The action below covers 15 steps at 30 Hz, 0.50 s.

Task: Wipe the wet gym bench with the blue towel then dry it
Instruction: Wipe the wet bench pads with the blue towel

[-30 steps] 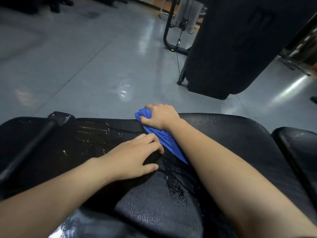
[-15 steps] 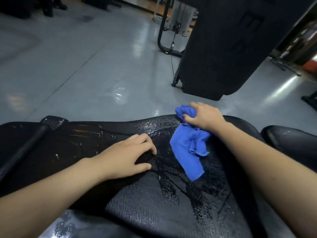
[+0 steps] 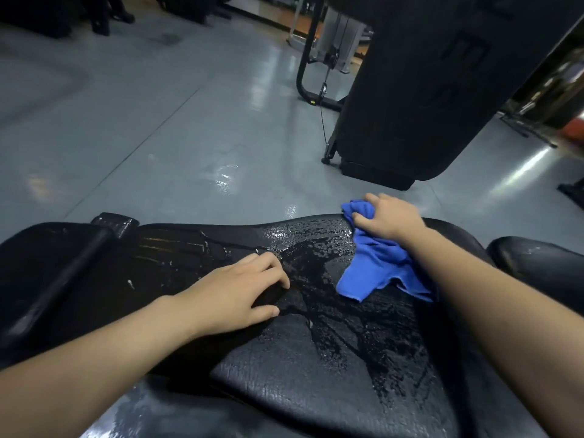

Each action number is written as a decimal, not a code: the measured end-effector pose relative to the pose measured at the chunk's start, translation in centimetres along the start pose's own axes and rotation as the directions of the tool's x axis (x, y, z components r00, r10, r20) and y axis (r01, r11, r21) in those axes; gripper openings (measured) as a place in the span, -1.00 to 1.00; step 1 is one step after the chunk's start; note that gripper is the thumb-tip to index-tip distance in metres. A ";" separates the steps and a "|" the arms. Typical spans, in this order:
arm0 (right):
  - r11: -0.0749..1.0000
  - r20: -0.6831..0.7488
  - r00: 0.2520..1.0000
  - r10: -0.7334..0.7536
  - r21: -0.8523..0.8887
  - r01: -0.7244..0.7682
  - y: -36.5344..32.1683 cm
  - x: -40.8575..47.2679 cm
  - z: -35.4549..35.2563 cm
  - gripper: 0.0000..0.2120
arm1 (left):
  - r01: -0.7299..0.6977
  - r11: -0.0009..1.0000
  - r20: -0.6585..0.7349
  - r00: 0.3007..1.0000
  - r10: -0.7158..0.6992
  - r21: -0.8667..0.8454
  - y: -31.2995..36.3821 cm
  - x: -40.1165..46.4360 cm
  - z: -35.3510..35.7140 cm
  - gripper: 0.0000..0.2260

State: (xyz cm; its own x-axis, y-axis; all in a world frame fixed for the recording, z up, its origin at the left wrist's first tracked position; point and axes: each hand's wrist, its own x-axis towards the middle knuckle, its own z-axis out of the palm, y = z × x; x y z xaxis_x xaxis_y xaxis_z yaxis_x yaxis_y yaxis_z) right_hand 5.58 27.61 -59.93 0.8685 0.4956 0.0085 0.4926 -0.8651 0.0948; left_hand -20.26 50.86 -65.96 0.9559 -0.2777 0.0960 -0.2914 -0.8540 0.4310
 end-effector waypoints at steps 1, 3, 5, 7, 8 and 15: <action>1.000 0.008 0.999 -0.031 0.004 0.031 -1.7 0.3 0.3 -0.52 | 0.004 1.000 0.000 1.000 -0.004 0.004 -0.1 -0.1 0.0 -0.69; 0.996 0.034 0.995 -0.091 0.020 0.090 -5.7 0.8 0.9 -0.45 | 0.009 1.000 -0.005 1.000 -0.009 0.017 -0.3 -0.4 0.0 -0.69; 0.984 0.048 0.983 -0.177 0.037 0.176 -9.9 1.2 1.7 -0.46 | 0.017 0.999 -0.008 1.000 -0.017 0.028 -0.6 -0.7 0.0 -0.68; 0.961 0.062 0.959 -0.277 0.050 0.274 -14.0 1.4 2.7 -0.48 | 0.031 0.999 -0.009 0.999 -0.031 0.037 -0.9 -1.3 0.0 -0.67; 0.949 0.065 0.947 -0.315 0.060 0.311 -15.7 1.3 3.2 -0.48 | 0.039 0.998 -0.009 0.999 -0.038 0.041 -1.2 -1.5 -0.1 -0.66; 0.915 -0.008 0.921 -0.389 0.110 0.387 -15.8 -0.2 4.1 -0.49 | 0.100 0.994 -0.005 0.995 -0.100 0.048 -2.4 -3.0 -0.2 -0.65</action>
State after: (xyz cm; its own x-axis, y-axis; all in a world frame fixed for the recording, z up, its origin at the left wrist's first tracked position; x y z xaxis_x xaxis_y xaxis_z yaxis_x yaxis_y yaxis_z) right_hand -2.20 40.87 -65.51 0.6081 0.7936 -0.0207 0.7934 -0.6085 -0.0192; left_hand -22.38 53.79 -67.07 0.9803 -0.1891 0.0569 -0.1961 -0.8976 0.3949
